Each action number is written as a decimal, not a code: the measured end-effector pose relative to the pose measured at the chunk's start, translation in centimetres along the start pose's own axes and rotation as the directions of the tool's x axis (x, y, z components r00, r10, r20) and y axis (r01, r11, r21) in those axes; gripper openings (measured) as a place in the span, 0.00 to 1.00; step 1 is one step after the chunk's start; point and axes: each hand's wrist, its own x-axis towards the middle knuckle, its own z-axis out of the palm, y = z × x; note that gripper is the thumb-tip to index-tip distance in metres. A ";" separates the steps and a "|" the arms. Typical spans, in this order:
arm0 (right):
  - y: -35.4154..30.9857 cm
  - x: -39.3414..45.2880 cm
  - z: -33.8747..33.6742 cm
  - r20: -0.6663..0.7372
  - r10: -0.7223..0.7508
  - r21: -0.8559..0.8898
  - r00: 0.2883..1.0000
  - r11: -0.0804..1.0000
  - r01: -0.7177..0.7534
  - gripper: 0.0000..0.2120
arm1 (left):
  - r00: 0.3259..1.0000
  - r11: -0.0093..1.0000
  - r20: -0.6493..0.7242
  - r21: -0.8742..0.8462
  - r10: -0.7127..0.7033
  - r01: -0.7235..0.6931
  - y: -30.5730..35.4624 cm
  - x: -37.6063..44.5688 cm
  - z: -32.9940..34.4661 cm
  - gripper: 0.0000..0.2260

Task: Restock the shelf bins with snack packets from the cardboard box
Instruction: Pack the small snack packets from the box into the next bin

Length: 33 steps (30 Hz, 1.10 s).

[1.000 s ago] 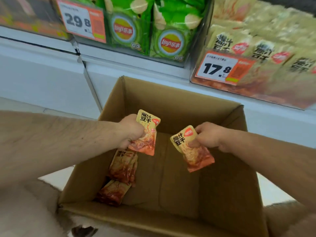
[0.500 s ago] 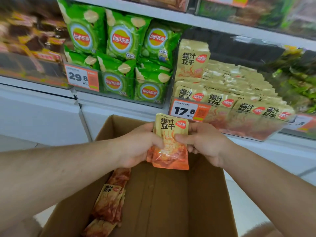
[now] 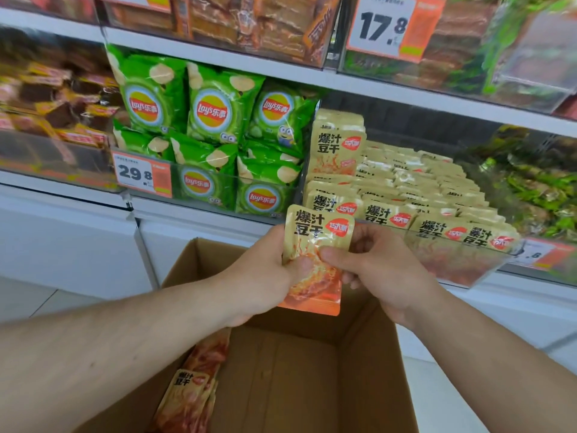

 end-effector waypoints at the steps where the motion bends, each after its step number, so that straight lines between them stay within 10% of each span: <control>1: -0.2 -0.1 -0.3 0.028 0.010 0.002 1.000 1.000 -0.010 0.17 | 1.000 1.000 0.000 0.012 0.021 -0.021 0.2 0.0 0.0 0.16; 13: -3.3 -0.1 -4.7 0.163 -0.056 0.252 0.985 0.968 0.013 0.17 | 0.934 0.893 0.089 0.272 0.347 -0.358 5.2 2.9 1.1 0.15; 22: -4.2 0.8 -8.8 -0.316 -0.018 0.389 0.949 0.909 0.147 0.08 | 0.880 0.040 0.187 0.973 0.435 -0.227 4.5 8.6 -0.1 0.40; 33: -3.8 0.6 -9.3 -0.381 -0.171 0.218 0.908 0.938 0.269 0.03 | 0.748 0.127 0.083 0.967 0.659 -0.219 0.4 9.4 1.5 0.33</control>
